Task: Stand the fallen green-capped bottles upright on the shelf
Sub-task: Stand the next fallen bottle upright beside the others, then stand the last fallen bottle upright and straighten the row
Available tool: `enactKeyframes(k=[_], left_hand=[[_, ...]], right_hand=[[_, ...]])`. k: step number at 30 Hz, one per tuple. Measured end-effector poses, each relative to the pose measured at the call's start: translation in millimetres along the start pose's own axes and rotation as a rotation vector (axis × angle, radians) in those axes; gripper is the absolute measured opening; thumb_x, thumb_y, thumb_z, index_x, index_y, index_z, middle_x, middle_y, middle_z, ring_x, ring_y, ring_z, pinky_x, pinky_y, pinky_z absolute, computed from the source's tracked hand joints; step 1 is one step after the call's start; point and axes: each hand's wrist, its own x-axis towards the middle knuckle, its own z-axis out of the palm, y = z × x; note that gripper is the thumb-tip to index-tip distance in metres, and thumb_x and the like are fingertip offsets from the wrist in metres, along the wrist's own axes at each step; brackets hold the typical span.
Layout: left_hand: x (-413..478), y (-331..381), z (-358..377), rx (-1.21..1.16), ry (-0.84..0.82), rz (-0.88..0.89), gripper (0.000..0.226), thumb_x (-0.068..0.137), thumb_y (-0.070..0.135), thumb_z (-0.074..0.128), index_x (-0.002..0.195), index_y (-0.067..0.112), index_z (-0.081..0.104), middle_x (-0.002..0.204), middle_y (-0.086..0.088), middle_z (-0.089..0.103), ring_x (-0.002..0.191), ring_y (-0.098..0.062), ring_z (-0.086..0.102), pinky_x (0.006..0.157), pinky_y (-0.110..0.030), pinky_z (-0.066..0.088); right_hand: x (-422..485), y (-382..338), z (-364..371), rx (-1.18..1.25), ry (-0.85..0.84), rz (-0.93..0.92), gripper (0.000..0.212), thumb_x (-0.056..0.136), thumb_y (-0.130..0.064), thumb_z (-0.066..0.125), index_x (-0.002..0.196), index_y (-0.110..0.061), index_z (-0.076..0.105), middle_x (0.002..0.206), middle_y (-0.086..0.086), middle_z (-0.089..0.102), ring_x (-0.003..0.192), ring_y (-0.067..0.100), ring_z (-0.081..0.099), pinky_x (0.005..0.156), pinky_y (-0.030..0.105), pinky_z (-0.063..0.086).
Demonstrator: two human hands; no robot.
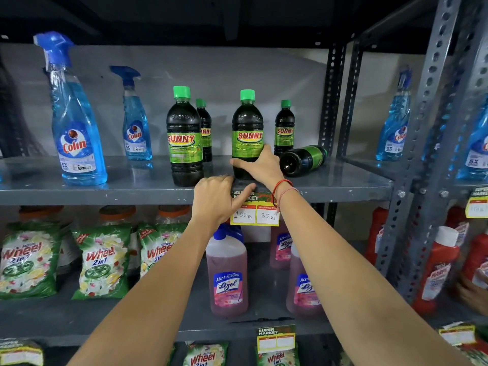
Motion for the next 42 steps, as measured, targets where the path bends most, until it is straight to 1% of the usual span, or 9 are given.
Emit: enactKeyframes(k=[4,14,21,25,28,32,36,40,42], left_hand=[[0,-1,0,0.012,-0.023,0.003,0.076,0.081,0.074,0.024,0.068,0.010,0.063,0.066,-0.007,0.067,0.060,-0.025,0.063,0.054,-0.029,0.038],[1,-2,1,0.065,-0.052,-0.005,0.081,0.078,0.079,0.020,0.070,0.011,0.064,0.066,-0.006,0.067,0.062,-0.025,0.063,0.056,-0.031,0.039],[2,0,-3,0.057,-0.096,-0.013,0.083,0.076,0.080,0.018,0.072,0.011,0.064,0.068,-0.007,0.068,0.061,-0.025,0.063,0.053,-0.027,0.035],[-6,10,-19,-0.131,0.114,-0.155,0.072,0.084,0.067,0.029,0.094,0.007,0.068,0.090,-0.012,0.073,0.078,-0.028,0.068,0.056,-0.028,0.044],[-11,31,-23,-0.212,0.347,-0.092,0.051,0.090,0.044,0.044,0.115,0.004,0.063,0.124,-0.015,0.063,0.106,-0.026,0.063,0.081,-0.036,0.049],[7,77,-14,-0.240,0.303,0.156,0.044,0.089,0.034,0.048,0.118,0.003,0.059,0.127,-0.015,0.059,0.117,-0.027,0.055,0.091,-0.037,0.045],[26,111,10,-0.142,0.110,0.183,0.051,0.085,0.038,0.042,0.111,0.000,0.062,0.115,-0.017,0.066,0.107,-0.031,0.061,0.075,-0.039,0.054],[29,115,31,-0.032,-0.011,0.049,0.053,0.085,0.044,0.034,0.083,0.001,0.065,0.080,-0.017,0.069,0.074,-0.034,0.065,0.056,-0.036,0.050],[26,115,38,0.021,-0.014,0.028,0.052,0.087,0.044,0.034,0.067,0.004,0.062,0.064,-0.015,0.066,0.061,-0.032,0.063,0.052,-0.033,0.046]], right_hand=[[-9,3,-5,0.047,0.035,-0.021,0.080,0.062,-0.047,0.083,0.120,-0.009,0.044,0.116,0.007,0.060,0.107,0.022,0.058,0.086,0.031,0.048],[-21,3,-10,0.053,0.033,-0.018,0.085,0.054,-0.054,0.084,0.117,-0.013,0.043,0.118,0.005,0.060,0.110,0.021,0.058,0.095,0.038,0.049],[-30,-2,-18,0.144,0.022,-0.065,0.078,0.063,-0.050,0.082,0.121,-0.011,0.045,0.108,-0.002,0.059,0.096,0.011,0.056,0.075,0.018,0.044],[-28,6,-43,0.304,0.386,-0.209,0.053,0.078,-0.051,0.068,0.110,-0.011,0.057,0.096,0.007,0.062,0.086,0.018,0.061,0.074,0.028,0.053],[-7,14,-73,0.215,0.594,-0.184,0.042,0.086,-0.048,0.060,0.101,-0.008,0.058,0.098,0.011,0.057,0.090,0.027,0.059,0.083,0.041,0.050],[30,23,-103,-0.182,0.402,0.162,0.076,0.085,-0.059,0.054,0.130,0.001,0.044,0.136,0.022,0.041,0.128,0.037,0.039,0.100,0.043,0.037],[48,33,-106,-0.218,0.120,0.408,0.104,0.069,-0.075,0.058,0.139,-0.002,0.040,0.142,0.017,0.046,0.126,0.035,0.048,0.099,0.039,0.042],[48,39,-104,0.086,0.024,0.499,0.061,0.072,-0.053,0.071,0.114,-0.010,0.058,0.110,0.012,0.062,0.076,0.024,0.060,0.079,0.038,0.057],[49,40,-105,0.195,0.001,0.524,0.041,0.076,-0.041,0.071,0.101,-0.011,0.057,0.100,0.012,0.060,0.074,0.022,0.059,0.066,0.036,0.058]])
